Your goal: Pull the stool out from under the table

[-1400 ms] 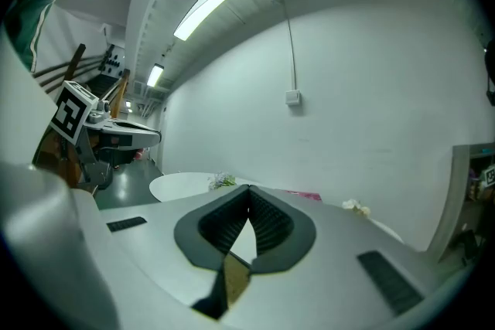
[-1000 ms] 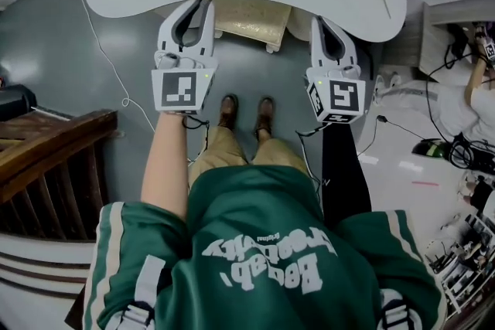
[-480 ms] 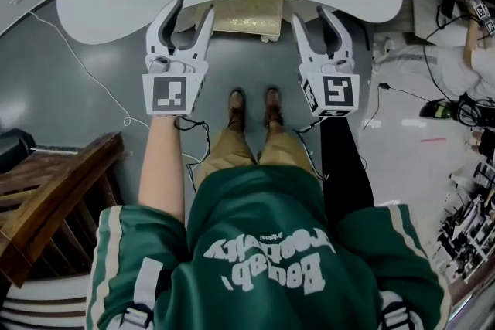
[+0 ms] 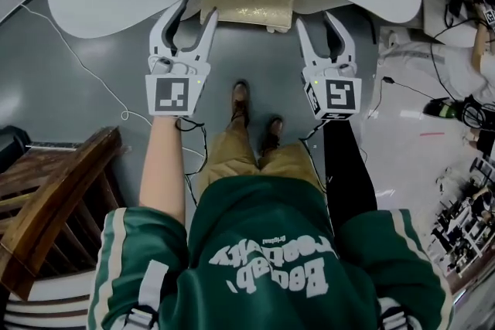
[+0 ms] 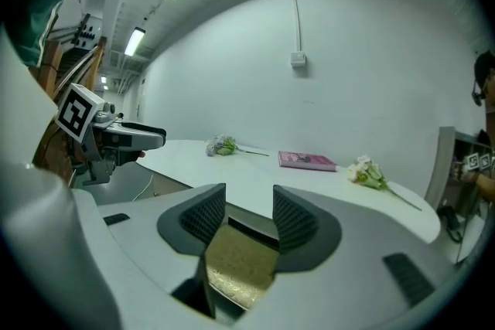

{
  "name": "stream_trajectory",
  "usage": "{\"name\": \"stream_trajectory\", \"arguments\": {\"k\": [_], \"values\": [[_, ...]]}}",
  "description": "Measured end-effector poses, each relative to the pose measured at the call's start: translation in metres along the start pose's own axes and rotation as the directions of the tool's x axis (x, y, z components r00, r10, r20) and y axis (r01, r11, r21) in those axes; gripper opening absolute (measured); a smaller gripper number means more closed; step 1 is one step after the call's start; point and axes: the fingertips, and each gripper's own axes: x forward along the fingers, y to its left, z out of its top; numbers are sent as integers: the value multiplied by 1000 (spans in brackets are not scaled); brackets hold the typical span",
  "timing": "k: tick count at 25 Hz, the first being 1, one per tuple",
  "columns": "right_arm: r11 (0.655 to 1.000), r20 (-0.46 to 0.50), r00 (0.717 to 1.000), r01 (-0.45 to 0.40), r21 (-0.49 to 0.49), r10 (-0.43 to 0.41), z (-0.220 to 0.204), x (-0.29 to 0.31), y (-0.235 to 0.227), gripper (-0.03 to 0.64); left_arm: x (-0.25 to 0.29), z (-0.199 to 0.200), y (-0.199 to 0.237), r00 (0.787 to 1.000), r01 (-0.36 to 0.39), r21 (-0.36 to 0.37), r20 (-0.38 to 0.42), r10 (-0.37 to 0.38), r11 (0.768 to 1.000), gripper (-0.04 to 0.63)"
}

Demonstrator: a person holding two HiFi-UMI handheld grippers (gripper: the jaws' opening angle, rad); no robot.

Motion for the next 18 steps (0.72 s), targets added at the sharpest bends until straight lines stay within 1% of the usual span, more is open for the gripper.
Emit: {"name": "stream_trajectory", "arguments": {"k": [3,7,10,13,18], "values": [[1000,-16,1000,-10,3,10,-15,4,0,204,1,-16,-3,1000,-5,-9,-18,4,1000,210],[1000,-27,1000,-10,15,10,-34,7,-7,204,7,-39,-8,999,-31,-14,-33,30,999,210],[999,-24,1000,-18,26,18,-56,7,-8,206,7,-63,-17,998,-47,-10,-45,46,999,210],[999,-23,999,-31,28,31,-90,10,-11,209,4,-97,-24,995,-71,-2,-73,70,998,210],[999,-35,999,-9,36,10,-165,26,-19,212,4,-166,-30,989,-96,34,-105,99,995,210]]}}
